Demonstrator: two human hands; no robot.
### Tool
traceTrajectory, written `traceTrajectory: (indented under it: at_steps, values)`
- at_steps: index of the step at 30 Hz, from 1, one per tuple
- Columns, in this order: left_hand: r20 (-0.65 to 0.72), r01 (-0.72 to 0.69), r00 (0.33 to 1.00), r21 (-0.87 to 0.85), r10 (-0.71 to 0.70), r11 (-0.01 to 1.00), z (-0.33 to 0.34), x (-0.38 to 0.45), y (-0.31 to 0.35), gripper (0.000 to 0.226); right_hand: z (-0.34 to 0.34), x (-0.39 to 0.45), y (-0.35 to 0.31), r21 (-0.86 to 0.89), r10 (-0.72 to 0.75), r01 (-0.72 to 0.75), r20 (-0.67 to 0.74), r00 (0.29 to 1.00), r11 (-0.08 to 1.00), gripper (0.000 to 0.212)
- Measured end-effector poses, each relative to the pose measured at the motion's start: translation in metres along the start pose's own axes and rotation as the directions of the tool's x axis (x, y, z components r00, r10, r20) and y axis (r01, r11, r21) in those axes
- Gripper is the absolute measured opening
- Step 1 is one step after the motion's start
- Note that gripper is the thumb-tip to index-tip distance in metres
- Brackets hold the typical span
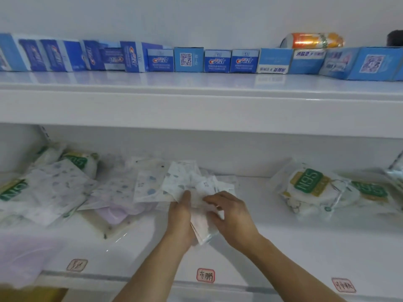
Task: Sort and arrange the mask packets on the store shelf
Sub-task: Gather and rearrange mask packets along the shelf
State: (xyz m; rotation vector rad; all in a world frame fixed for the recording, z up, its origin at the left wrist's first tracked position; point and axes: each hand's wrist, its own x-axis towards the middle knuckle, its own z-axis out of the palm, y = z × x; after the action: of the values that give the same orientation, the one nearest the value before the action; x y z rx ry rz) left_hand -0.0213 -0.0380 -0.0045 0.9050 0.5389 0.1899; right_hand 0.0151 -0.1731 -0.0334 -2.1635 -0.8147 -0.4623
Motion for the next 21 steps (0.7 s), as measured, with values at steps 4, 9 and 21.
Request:
traceTrajectory:
  at_steps: [4, 9, 21]
  values:
    - [0.078, -0.03, 0.996, -0.007, 0.03, 1.0, -0.022, 0.004, 0.006, 0.037, -0.014, 0.005, -0.005, 0.102, 0.069, -0.05, -0.203, 0.977, 0.994, 0.038]
    - [0.194, 0.066, 0.979, -0.028, -0.06, 0.997, -0.034, -0.005, 0.006, 0.044, 0.002, 0.015, -0.033, 0.235, 0.162, -0.127, -0.133, 0.978, 0.964, 0.033]
    - [-0.095, -0.174, 0.98, 0.01, 0.175, 0.985, -0.079, 0.007, 0.033, 0.03, 0.028, 0.018, -0.041, 0.598, 0.508, -0.405, -0.005, 0.861, 0.692, 0.033]
